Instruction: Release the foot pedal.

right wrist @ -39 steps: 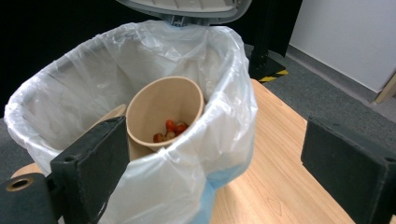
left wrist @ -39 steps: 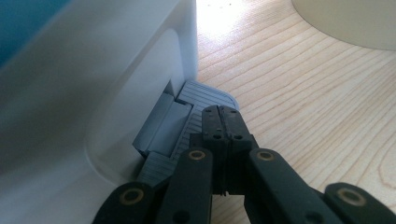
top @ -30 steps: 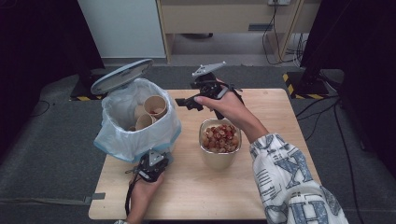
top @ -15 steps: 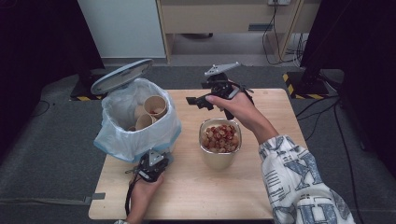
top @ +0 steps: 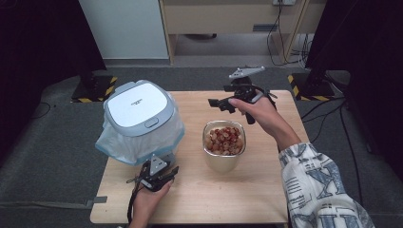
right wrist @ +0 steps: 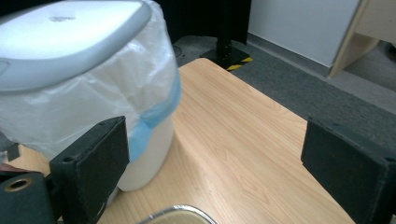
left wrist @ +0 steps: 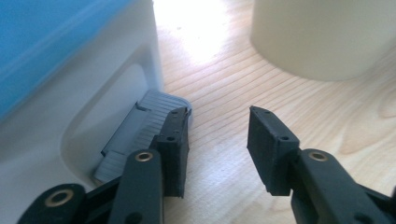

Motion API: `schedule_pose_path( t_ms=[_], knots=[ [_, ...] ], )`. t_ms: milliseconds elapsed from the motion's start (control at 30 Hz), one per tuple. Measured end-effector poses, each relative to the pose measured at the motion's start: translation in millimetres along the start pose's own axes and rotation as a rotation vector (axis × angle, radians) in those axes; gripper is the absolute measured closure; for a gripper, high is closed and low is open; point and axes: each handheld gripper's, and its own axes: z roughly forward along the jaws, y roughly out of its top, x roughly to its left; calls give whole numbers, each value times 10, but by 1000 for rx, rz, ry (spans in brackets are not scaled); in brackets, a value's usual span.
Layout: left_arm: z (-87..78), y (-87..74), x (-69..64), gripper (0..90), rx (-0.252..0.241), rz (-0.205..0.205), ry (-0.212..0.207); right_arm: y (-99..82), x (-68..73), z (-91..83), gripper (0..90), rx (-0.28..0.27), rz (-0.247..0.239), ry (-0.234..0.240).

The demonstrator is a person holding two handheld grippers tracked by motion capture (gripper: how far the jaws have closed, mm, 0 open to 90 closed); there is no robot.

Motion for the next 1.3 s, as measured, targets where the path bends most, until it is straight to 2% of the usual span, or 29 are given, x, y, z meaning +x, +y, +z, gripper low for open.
schedule_pose_path(
  t_ms=[67,167,400,667,833,1300],
  knots=[
    [-8,-1,15,543,-11,-24,-10,-35,-48,-49,82,-1,8,-13],
    [-4,-3,28,515,-7,-35,-8,-86,-103,-114,79,-4,20,-30],
    [11,-1,24,454,6,-31,-18,-238,-215,-248,72,-12,52,-85],
    [30,1,25,388,14,-31,-19,-506,-384,-434,66,-25,146,-246],
    [32,0,29,362,13,-26,-15,-711,-455,-539,62,-37,184,-316],
    [49,-9,28,324,16,-16,-14,-1353,-511,-747,61,-32,267,-382]
  ],
)
